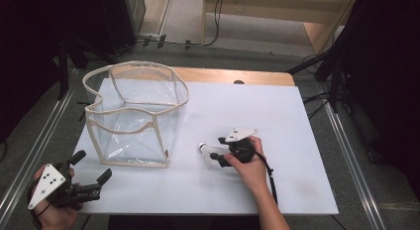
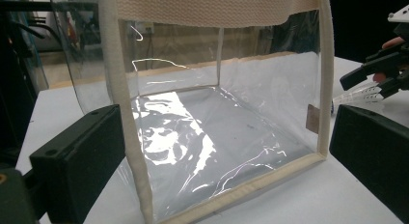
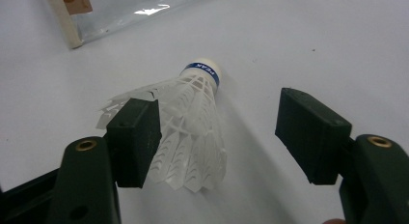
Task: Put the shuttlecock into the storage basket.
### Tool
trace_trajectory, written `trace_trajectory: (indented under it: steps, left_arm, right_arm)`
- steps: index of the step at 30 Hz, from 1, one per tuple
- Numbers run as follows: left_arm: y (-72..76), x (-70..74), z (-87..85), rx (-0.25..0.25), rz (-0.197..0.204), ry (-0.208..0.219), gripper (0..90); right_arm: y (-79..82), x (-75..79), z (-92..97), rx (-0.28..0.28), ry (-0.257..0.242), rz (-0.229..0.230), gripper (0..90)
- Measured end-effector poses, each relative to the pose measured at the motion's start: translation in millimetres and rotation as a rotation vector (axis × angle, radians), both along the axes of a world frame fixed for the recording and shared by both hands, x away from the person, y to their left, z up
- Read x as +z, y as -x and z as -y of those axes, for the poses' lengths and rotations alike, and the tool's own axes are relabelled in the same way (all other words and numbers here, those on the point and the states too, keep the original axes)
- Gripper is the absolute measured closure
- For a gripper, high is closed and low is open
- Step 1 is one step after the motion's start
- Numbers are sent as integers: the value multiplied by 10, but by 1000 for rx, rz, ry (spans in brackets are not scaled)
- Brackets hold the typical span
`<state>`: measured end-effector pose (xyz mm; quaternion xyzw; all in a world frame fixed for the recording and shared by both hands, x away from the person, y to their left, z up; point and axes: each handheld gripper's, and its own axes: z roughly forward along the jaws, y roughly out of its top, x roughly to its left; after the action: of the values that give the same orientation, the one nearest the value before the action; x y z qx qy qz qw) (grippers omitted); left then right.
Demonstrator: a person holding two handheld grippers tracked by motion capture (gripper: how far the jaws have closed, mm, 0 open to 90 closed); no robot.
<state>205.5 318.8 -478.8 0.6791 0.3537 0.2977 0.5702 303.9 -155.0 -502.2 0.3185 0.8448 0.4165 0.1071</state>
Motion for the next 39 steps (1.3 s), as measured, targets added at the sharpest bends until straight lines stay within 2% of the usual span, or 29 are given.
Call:
trace_trajectory:
  steps: [7, 12, 15, 21, 27, 31, 37, 39]
  left_arm:
    - [-25, -10, 17, -5, -7, -1, 0]
    - [-41, -21, 37, -12, -11, -2, 0]
    - [-50, -23, 50, -16, -12, -3, 0]
    - [-74, -27, 99, -13, -22, -7, 0]
    - [-61, -14, 185, 3, -39, -5, 0]
    - [-66, -8, 230, 11, -40, -35, 0]
    - [-124, -43, 223, -5, -46, -23, 0]
    - [-152, -56, 233, -5, -55, -1, 0]
  right_arm:
    - [-16, -20, -46, -28, 28, 13, 413]
    - [-21, -27, -57, -17, 31, 13, 447]
    - [-21, -35, -63, -14, 25, 0, 518]
    - [-14, -49, -93, -15, 37, 11, 641]
    - [-7, -23, -89, 1, 33, 33, 850]
    - [-10, -33, -78, 7, 25, 26, 872]
    - [-22, -31, -76, 6, 23, 39, 875]
    - [-27, -28, -64, -6, 16, 36, 875]
